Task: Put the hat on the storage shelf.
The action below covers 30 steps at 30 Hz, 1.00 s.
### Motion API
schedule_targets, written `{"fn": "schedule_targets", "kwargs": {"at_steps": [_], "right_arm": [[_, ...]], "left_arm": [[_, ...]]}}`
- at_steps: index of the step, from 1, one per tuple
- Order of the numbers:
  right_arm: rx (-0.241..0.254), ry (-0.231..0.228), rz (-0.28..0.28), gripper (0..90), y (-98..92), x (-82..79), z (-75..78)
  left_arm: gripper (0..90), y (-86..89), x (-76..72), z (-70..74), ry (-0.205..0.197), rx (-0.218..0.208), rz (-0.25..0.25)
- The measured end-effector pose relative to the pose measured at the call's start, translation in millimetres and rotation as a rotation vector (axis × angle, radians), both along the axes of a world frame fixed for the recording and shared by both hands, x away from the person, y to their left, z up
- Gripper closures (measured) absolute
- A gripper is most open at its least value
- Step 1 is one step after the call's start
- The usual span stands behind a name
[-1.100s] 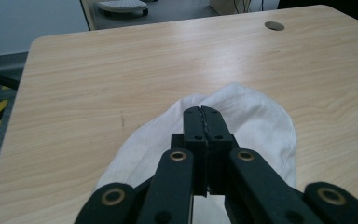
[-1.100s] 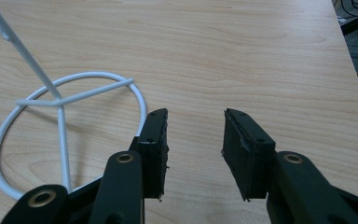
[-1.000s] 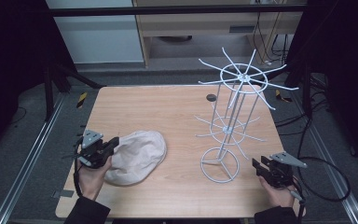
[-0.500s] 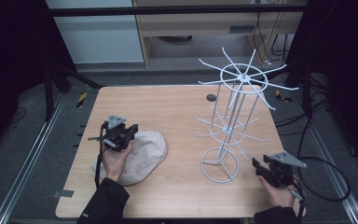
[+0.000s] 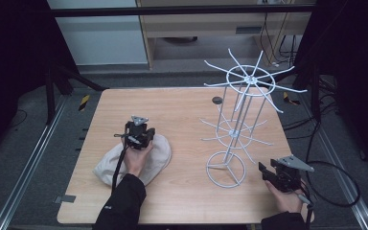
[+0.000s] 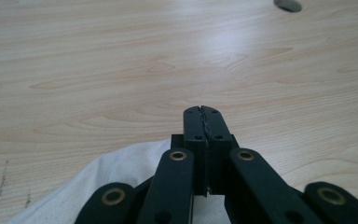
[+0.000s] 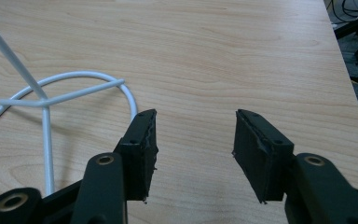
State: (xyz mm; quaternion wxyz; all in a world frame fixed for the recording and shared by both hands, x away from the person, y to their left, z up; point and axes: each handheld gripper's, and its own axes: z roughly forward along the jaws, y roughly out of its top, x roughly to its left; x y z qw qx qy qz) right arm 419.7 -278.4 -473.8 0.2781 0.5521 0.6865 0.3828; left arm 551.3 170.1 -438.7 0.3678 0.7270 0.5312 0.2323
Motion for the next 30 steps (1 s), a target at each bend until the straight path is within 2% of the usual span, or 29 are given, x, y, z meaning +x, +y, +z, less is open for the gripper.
{"fn": "schedule_targets", "kwargs": {"at_steps": [2,4,9,10,15,16,20,23,28,30], "right_arm": [[0.001,0.004,0.005,49.2,0.3,0.4,0.0],[0.0,0.004,0.007,49.2,0.5,0.3,0.0],[-0.002,0.007,0.006,48.9,-0.5,0.6,-0.7],[-0.002,0.011,0.007,48.8,0.1,0.5,-1.0],[-0.005,0.009,0.01,48.6,0.5,0.3,-0.7],[-0.005,0.011,0.009,48.7,0.5,0.1,-0.7],[-0.003,0.007,0.005,48.6,-0.6,-0.3,-0.2],[-0.006,0.008,0.006,48.6,-0.3,-0.2,-0.7],[-0.005,0.008,0.002,48.6,-0.1,-0.7,-0.4],[-0.002,0.009,0.001,48.6,-0.7,-0.9,-0.5]], "left_arm": [[90.0,-0.7,3.0,-5.0,0.021,0.006,0.009],[90.0,-0.5,3.9,-7.9,0.037,-0.012,0.01],[90.0,-1.7,-1.4,-9.5,0.059,-0.003,-0.029],[90.0,-1.2,-4.8,-9.0,0.067,0.002,-0.054],[90.0,-0.9,-12.2,-8.2,0.068,0.008,-0.078],[90.0,-1.3,-17.5,-8.3,0.066,-0.002,-0.091],[90.0,-3.3,-27.9,-8.8,0.063,0.002,-0.121],[90.0,-6.1,-42.3,-9.0,0.063,0.0,-0.169],[90.0,-9.9,-57.2,-8.6,0.056,0.013,-0.215],[90.0,-12.3,-69.6,-8.7,0.047,0.022,-0.246]]}}
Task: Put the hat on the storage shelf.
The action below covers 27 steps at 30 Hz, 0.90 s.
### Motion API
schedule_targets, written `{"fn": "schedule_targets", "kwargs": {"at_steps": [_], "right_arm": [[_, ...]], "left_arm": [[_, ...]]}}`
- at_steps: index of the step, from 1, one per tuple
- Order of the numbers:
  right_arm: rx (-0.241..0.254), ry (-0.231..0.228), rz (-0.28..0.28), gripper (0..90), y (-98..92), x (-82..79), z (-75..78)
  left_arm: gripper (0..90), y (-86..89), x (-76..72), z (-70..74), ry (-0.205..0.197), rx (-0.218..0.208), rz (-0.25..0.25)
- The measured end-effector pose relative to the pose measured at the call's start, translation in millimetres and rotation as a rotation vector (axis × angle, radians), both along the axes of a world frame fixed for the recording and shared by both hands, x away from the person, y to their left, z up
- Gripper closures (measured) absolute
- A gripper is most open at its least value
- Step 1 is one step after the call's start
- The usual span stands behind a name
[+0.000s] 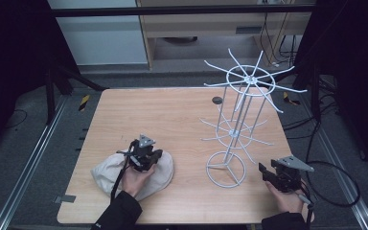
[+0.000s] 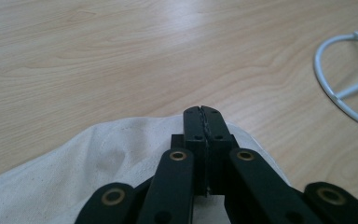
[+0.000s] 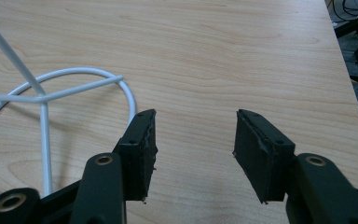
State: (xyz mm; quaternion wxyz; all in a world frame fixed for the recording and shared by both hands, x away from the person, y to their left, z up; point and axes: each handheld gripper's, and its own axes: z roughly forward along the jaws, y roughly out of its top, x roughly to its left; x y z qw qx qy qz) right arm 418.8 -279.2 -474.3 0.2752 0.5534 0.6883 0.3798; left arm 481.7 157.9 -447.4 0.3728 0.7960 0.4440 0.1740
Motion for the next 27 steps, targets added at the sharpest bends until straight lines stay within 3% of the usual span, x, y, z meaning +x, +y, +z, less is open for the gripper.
{"fn": "schedule_targets", "kwargs": {"at_steps": [5,8,9,11,13,17,20,21,22,27], "right_arm": [[-0.003,0.003,0.003,48.6,-0.2,0.2,-0.4],[-0.004,0.002,0.004,48.6,0.3,0.1,-0.4],[-0.005,-0.001,0.003,48.6,-0.1,-0.4,-0.1],[-0.001,-0.003,0.001,48.7,-0.4,-0.5,-0.1],[-0.001,-0.001,0.0,49.0,-1.1,-0.5,-0.5],[-0.003,0.0,0.0,49.3,-0.6,-0.9,-0.5],[-0.002,0.001,0.002,49.6,-0.2,-1.1,-0.5],[-0.003,0.003,0.001,49.6,-0.2,-1.0,-0.6],[-0.006,0.002,0.002,49.6,-0.3,-0.9,-0.7],[-0.003,0.005,0.0,49.7,0.4,-1.5,-0.8]], "left_arm": [[90.0,-1.1,-13.3,2.1,-0.018,0.019,-0.038],[90.0,3.6,-21.1,13.9,-0.044,-0.015,-0.046],[90.0,11.3,-29.7,26.6,-0.082,-0.027,-0.045],[89.6,14.4,-33.0,30.6,-0.09,-0.034,-0.043],[89.7,30.5,-47.6,44.2,-0.121,-0.047,-0.032],[90.0,49.2,-64.4,49.8,-0.146,-0.044,-0.01],[90.0,75.8,-82.9,43.3,-0.148,-0.045,0.046],[90.0,75.8,-82.9,43.3,-0.148,-0.045,0.046],[90.0,85.2,-88.3,36.8,-0.133,-0.016,0.068],[90.0,98.7,-97.3,24.6,-0.095,-0.002,0.09]]}}
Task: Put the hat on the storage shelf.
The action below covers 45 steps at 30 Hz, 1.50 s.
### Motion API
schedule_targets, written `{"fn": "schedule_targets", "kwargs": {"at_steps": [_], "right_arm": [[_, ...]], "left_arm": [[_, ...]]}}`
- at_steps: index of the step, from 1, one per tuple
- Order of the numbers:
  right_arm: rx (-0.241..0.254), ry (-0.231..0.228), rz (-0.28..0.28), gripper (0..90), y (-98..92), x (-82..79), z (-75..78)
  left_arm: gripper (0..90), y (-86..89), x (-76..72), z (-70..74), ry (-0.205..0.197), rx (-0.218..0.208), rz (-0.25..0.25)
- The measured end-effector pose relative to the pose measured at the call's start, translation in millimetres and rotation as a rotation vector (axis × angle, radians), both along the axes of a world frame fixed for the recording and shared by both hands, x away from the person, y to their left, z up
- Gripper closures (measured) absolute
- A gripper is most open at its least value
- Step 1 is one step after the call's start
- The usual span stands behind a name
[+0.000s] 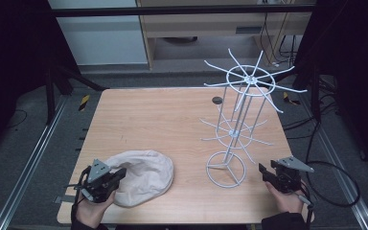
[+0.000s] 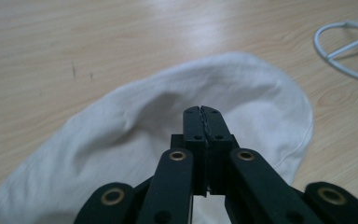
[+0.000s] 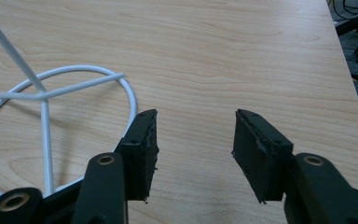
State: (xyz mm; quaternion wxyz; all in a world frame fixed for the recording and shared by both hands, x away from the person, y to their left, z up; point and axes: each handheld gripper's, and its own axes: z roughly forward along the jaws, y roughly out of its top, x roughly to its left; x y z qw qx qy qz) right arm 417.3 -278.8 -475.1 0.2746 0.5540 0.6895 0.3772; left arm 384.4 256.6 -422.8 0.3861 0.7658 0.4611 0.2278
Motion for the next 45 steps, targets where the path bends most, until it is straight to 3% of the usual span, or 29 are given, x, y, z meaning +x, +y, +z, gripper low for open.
{"fn": "schedule_targets", "kwargs": {"at_steps": [1,9,20,27,33,37,42,43,44,45], "right_arm": [[-0.001,-0.003,0.003,49.7,-0.3,-0.4,0.1],[-0.004,0.004,0.008,49.8,1.6,-0.2,-1.7],[0.0,0.005,0.005,49.8,0.3,-0.7,-1.5],[-0.002,0.008,0.005,49.8,0.2,-0.3,-2.1],[0.0,0.01,0.004,49.8,0.5,0.1,-2.5],[-0.002,0.008,0.004,49.9,0.7,-0.2,-2.6],[0.001,0.006,0.004,50.0,0.2,-0.6,-2.0],[0.0,0.005,0.002,50.1,0.0,-0.5,-2.1],[0.0,0.005,0.002,50.1,0.0,-0.5,-2.1],[-0.003,0.005,0.001,50.1,-0.1,-0.1,-2.3]], "left_arm": [[90.0,4.8,-3.9,-6.5,0.031,0.009,0.009],[90.0,9.1,-1.8,-31.6,0.126,0.067,0.014],[90.0,18.9,7.8,-32.4,0.121,0.122,0.092],[90.0,36.6,32.7,-35.4,0.104,0.108,0.176],[90.0,42.4,45.9,-36.5,0.094,0.081,0.199],[90.0,45.5,62.2,-37.1,0.079,0.057,0.224],[90.0,46.0,63.2,-32.8,0.063,0.019,0.224],[90.0,43.1,58.3,-24.8,0.041,-0.018,0.203],[90.0,43.1,58.3,-24.8,0.041,-0.018,0.203],[90.0,33.6,54.4,-15.0,0.012,-0.05,0.163]]}}
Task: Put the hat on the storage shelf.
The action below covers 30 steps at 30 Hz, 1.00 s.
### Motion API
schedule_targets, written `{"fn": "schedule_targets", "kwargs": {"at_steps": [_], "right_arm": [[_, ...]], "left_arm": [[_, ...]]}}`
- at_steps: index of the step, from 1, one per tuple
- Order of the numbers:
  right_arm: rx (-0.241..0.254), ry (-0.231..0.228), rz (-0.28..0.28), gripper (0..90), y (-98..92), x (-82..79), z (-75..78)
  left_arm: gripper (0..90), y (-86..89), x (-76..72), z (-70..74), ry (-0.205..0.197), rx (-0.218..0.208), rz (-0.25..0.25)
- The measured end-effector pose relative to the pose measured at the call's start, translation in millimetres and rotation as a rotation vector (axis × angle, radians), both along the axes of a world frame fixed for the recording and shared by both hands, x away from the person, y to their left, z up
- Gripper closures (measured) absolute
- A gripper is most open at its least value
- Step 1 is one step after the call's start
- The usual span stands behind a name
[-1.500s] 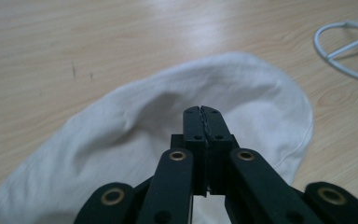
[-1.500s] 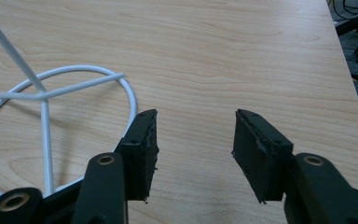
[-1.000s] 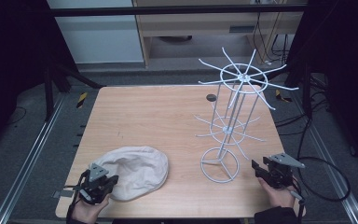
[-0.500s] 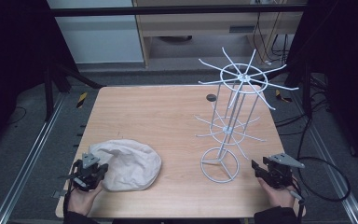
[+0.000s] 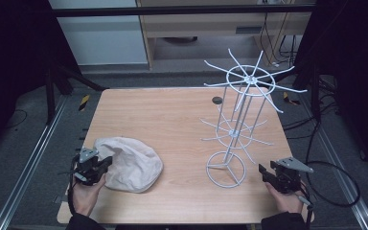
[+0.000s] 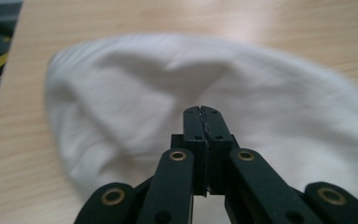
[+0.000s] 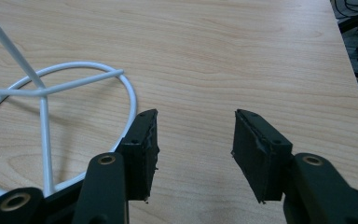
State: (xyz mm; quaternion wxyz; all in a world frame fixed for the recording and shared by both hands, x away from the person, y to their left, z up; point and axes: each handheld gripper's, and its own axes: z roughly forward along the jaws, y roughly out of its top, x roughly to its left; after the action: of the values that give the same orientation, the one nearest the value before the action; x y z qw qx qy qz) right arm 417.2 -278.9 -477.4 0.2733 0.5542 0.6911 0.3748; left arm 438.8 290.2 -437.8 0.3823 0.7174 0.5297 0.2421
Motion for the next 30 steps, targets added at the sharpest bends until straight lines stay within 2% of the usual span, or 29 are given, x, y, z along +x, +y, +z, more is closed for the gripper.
{"fn": "schedule_targets", "kwargs": {"at_steps": [1,2,3,5,7,8,9,11,12,13,14,16,19,26,30], "right_arm": [[0.0,0.0,0.0,50.1,0.0,0.0,0.0],[0.0,0.001,0.003,50.1,0.2,0.4,-0.3],[0.0,0.001,0.003,50.1,0.2,0.4,-0.3],[-0.003,0.002,0.002,50.1,0.4,0.4,-0.5],[-0.003,0.0,-0.001,50.2,-0.1,0.1,-0.4],[0.006,0.001,-0.003,50.2,-0.5,-0.5,-0.1],[0.006,0.001,-0.003,50.2,-0.5,-0.5,-0.1],[0.006,0.001,-0.002,50.2,-1.2,-0.5,-0.1],[0.007,-0.001,0.0,50.2,-1.6,-0.4,0.0],[0.008,-0.002,-0.001,50.2,-1.5,-0.5,0.2],[0.006,-0.004,0.0,50.2,-1.5,-0.4,0.2],[0.006,-0.003,0.003,50.2,-1.1,-0.2,0.3],[0.005,-0.003,0.006,50.2,-0.7,0.0,0.3],[0.004,-0.002,0.003,50.3,-1.1,-0.1,0.1],[0.006,-0.001,0.003,50.2,-1.1,-0.2,0.2]], "left_arm": [[90.0,0.0,0.0,0.0,0.0,0.0,0.0],[90.0,-15.2,-0.2,10.0,-0.032,-0.008,-0.041],[90.0,-15.2,-0.2,10.0,-0.032,-0.008,-0.041],[90.0,-33.8,3.7,18.3,-0.052,-0.013,-0.079],[90.0,-54.5,10.8,22.5,-0.059,0.003,-0.111],[90.0,-75.0,19.7,21.4,-0.053,0.034,-0.133],[90.0,-75.0,19.7,21.4,-0.053,0.034,-0.133],[90.0,-91.5,28.5,16.7,-0.028,0.058,-0.149],[90.0,-103.4,35.6,10.8,-0.003,0.071,-0.151],[90.0,-107.9,38.9,7.2,0.008,0.069,-0.149],[90.0,-107.9,38.9,7.2,0.008,0.069,-0.149],[90.0,-113.6,44.3,0.5,0.036,0.071,-0.149],[90.0,-119.5,47.4,-6.3,0.066,0.107,-0.154],[90.0,-119.1,36.5,-12.3,0.102,0.135,-0.182],[90.0,-113.7,26.2,-14.8,0.115,0.11,-0.215]]}}
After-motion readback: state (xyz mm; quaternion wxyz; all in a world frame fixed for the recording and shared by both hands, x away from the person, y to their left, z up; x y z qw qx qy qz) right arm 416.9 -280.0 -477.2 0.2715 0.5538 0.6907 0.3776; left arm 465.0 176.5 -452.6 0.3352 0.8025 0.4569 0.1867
